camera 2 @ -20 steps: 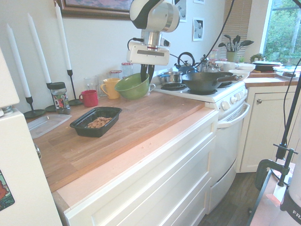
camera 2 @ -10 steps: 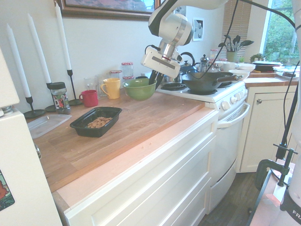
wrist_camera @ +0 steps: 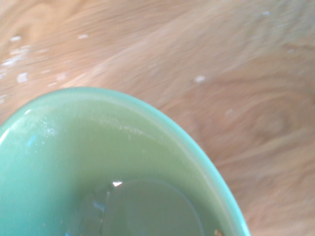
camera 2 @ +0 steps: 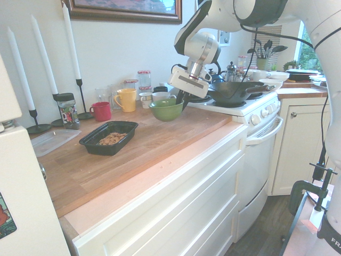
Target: Pour the cereal into the box
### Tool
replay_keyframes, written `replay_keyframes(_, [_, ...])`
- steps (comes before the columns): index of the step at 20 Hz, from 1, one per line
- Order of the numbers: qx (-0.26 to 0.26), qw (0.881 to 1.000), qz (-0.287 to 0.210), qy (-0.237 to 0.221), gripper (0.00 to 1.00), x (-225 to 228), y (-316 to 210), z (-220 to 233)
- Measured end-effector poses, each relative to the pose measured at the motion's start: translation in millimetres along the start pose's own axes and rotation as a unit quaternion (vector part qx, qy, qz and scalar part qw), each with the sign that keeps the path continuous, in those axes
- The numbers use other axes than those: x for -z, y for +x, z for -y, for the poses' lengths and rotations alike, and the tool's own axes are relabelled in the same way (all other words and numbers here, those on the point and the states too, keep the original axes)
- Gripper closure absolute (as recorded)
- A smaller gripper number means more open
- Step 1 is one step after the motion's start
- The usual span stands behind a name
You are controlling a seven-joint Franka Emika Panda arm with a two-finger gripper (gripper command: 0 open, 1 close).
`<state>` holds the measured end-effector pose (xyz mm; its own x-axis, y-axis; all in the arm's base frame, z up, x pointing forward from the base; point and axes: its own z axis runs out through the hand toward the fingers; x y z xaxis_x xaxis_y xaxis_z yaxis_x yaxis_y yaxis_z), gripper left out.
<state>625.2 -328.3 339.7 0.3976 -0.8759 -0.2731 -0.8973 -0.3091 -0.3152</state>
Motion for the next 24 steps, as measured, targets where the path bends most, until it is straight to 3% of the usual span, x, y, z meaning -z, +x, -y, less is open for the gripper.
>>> replay_keyframes(4, [-0.001, 1.000, 0.004, -0.004, 1.00, -7.1, 15.4, 0.4])
replay_keyframes(5, [0.000, 1.000, 0.005, -0.005, 0.00, -7.8, 16.9, 1.2])
replay_keyframes(18, [-0.002, 1.000, 0.003, -0.005, 0.00, -8.3, 18.7, 1.8])
replay_keyframes(24, [0.026, 0.998, -0.045, -0.033, 0.00, 16.0, -7.0, 22.5])
